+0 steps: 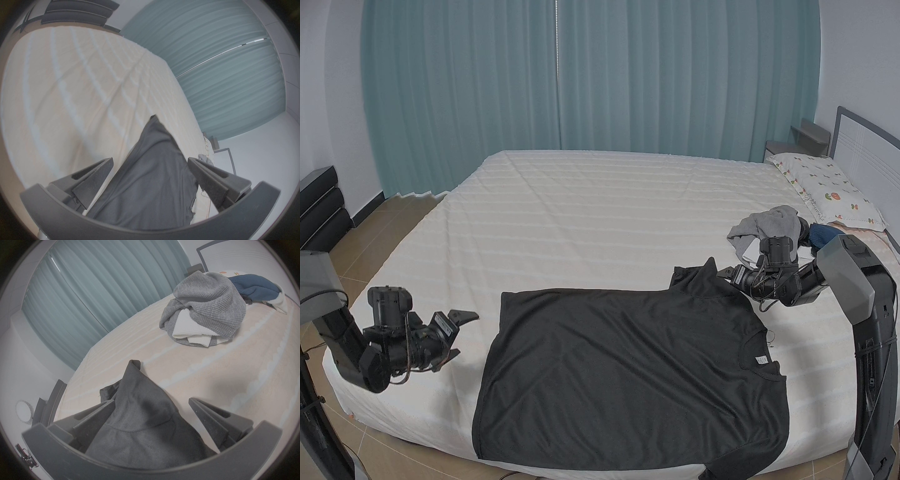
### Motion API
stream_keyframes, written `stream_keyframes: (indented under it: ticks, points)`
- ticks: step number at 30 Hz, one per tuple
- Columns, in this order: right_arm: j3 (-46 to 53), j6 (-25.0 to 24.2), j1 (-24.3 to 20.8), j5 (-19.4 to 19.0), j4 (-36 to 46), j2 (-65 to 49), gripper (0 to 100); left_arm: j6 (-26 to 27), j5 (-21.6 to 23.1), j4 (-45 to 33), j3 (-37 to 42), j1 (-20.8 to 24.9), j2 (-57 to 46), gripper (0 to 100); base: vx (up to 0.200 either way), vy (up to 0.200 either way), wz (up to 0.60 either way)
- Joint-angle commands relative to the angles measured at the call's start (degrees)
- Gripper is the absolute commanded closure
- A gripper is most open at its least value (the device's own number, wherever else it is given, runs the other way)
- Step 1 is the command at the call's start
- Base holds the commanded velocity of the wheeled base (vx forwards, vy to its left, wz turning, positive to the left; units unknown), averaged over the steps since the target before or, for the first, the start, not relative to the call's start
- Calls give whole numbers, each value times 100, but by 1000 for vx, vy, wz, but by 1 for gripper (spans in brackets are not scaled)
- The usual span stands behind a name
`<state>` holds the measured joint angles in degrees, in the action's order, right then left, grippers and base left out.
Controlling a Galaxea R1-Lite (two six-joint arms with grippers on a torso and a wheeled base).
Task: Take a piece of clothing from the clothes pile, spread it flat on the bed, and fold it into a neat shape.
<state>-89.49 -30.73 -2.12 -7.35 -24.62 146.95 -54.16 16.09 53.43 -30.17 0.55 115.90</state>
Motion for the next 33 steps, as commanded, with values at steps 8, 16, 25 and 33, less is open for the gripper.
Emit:
stream_keyframes:
  ticks: [8,16,25,33]
  points:
    - [169,-354,-69,-188,-25,-149,0,574,-449,-1590,-3742,455,2051,0,0,0,0]
    - [107,-478,-87,-179,-25,-193,0,635,-1135,-1537,-4963,472,3044,0,0,0,0]
    - [99,-469,-43,-170,-34,-210,0,749,-1143,-1537,-5051,446,3176,0,0,0,0]
    - [151,-460,-34,-170,-183,-166,0,1048,-1126,-1529,-5042,578,3202,0,0,0,0]
